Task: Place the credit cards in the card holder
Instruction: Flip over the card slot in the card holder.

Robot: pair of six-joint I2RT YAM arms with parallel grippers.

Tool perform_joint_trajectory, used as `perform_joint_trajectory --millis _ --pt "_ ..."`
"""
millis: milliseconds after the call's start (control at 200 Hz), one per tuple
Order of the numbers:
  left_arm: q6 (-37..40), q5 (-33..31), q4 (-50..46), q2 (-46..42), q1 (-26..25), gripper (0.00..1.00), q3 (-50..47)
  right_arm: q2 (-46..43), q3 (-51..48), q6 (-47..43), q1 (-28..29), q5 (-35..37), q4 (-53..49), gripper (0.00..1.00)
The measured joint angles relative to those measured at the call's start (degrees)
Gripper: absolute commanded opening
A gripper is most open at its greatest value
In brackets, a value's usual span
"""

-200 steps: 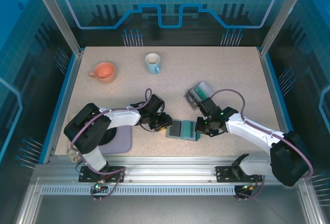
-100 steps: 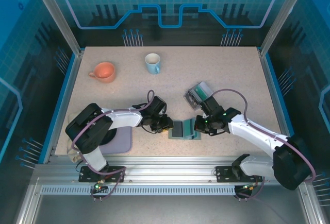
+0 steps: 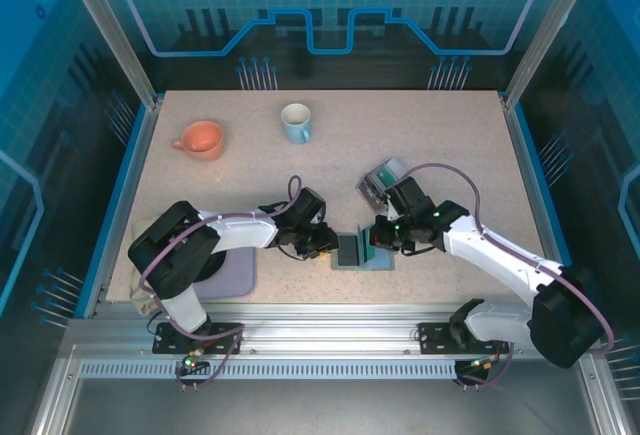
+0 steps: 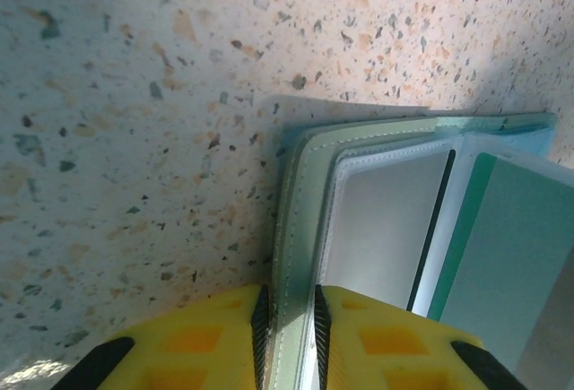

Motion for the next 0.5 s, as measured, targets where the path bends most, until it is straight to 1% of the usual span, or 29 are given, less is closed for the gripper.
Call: perform_joint_trajectory --millis 105,270,370,465,500 --pt "-0.3 -1.5 0.0 -0.8 -0.1 0.23 -0.3 0.6 0.4 -0.6 0.0 0.0 0.0 0.0" --pt "-1.5 -4.2 -0.2 -4.2 -0.2 0.28 -1.7 0.5 0.3 -1.1 -0.5 0.9 -0.7 0.0" --pt "-1.5 -5.7 -0.3 -6.0 -0.2 0.31 -2.7 -0.4 0.3 -1.9 -2.1 2.4 -2.0 0.0" --pt "-1.5 -6.5 -0.5 -7.1 -0.2 0.32 -3.1 -3.5 -0.2 -3.1 -4.7 2.9 -2.8 0.0" --pt "-1.5 -6.6 -0.5 -7.3 -0.2 0.34 -3.1 -5.0 -0.9 -3.4 -5.7 2.6 -2.3 0.0"
